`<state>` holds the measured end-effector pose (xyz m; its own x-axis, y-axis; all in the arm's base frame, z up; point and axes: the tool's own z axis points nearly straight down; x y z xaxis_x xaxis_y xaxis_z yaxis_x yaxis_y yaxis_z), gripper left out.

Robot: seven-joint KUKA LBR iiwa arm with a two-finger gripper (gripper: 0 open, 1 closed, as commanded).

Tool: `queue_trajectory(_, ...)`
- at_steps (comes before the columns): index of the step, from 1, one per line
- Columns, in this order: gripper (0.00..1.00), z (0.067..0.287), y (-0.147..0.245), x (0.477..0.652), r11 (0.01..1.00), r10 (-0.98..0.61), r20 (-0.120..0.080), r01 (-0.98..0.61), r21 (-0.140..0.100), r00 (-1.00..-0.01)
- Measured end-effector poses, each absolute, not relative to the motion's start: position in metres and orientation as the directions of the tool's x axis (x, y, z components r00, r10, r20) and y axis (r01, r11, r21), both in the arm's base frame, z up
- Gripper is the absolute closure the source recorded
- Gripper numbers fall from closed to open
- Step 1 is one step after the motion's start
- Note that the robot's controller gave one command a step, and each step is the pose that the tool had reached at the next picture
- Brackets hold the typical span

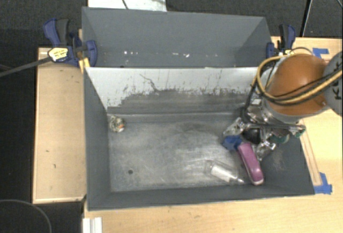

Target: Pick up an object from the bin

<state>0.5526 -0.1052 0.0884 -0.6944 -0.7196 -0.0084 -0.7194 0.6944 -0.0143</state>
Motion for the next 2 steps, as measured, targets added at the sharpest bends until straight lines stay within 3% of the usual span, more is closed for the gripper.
queue_trajectory(1, 1.00, 0.083, -0.102, 0.549, 0.693, -0.721, -0.006, -0.721, -0.004, -0.693)
queue_trajectory(2, 1.00, 0.237, -0.097, 0.546, 0.451, -0.893, -0.004, -0.893, -0.008, -0.451)
